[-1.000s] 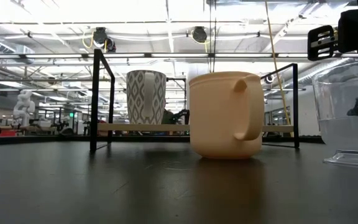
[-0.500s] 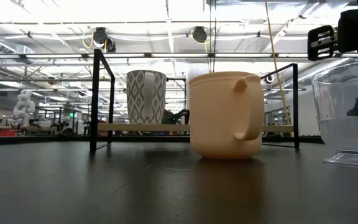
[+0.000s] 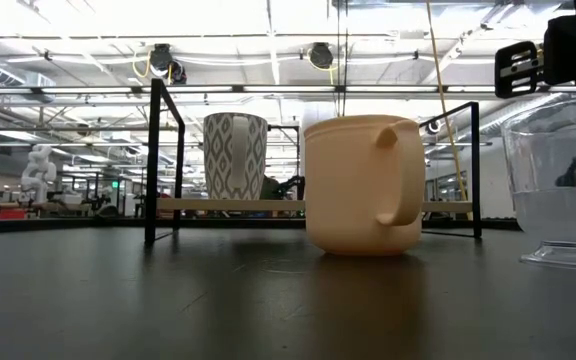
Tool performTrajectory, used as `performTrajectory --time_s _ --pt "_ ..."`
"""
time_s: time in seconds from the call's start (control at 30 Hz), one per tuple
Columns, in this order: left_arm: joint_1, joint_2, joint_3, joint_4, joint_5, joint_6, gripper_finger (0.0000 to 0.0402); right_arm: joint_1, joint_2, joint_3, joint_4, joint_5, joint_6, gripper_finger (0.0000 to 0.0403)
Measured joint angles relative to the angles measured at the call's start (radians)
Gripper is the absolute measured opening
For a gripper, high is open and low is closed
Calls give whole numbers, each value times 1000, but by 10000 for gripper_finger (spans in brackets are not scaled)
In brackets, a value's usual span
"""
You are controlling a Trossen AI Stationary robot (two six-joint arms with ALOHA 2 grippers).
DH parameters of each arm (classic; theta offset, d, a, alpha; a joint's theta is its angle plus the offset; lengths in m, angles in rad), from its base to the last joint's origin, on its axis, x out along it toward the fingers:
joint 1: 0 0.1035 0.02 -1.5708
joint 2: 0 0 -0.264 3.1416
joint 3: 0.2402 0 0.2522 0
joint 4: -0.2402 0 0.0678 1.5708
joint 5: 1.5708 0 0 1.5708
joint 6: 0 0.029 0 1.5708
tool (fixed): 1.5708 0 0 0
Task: Stack small to large cups/mugs on shelf
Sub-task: Put the yellow mug on the shelf
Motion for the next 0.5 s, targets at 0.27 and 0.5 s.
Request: performTrajectory --time_s 0.27,0.5 --pt "-1 -176 -279 174 -45 24 0 0 0 0 0 0 18 0" --pt "27 -369 -507 261 -71 -15 0 0 0 0 -2 0 16 0"
